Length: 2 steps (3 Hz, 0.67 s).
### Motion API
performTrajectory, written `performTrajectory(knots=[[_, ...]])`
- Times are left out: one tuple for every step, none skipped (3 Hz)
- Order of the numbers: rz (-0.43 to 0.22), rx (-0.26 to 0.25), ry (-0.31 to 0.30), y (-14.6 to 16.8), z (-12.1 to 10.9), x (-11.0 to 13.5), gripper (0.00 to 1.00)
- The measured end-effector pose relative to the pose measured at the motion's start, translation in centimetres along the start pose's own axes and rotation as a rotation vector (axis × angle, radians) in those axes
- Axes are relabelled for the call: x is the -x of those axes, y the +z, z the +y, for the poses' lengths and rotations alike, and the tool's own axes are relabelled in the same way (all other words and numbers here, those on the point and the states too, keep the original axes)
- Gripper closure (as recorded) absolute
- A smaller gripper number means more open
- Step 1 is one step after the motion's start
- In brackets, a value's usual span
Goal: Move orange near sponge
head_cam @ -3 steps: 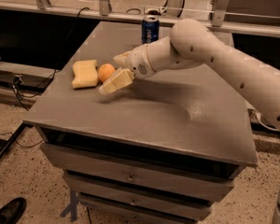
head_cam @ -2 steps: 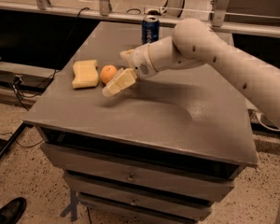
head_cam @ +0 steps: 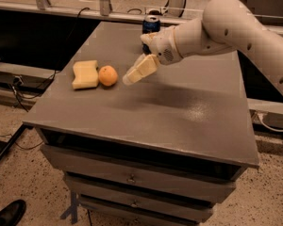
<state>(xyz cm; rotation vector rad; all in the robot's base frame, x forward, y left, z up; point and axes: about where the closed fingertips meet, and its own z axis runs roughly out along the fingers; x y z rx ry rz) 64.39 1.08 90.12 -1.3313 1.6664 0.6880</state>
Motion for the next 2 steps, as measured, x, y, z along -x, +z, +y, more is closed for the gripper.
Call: performTrajectory(knots=[[0.002, -0.037, -0.039, -5.50, -1.72, 0.58, 0.00], [-0.002, -0.039, -0.052, -6.44, -1.97, 1.24, 0.00]])
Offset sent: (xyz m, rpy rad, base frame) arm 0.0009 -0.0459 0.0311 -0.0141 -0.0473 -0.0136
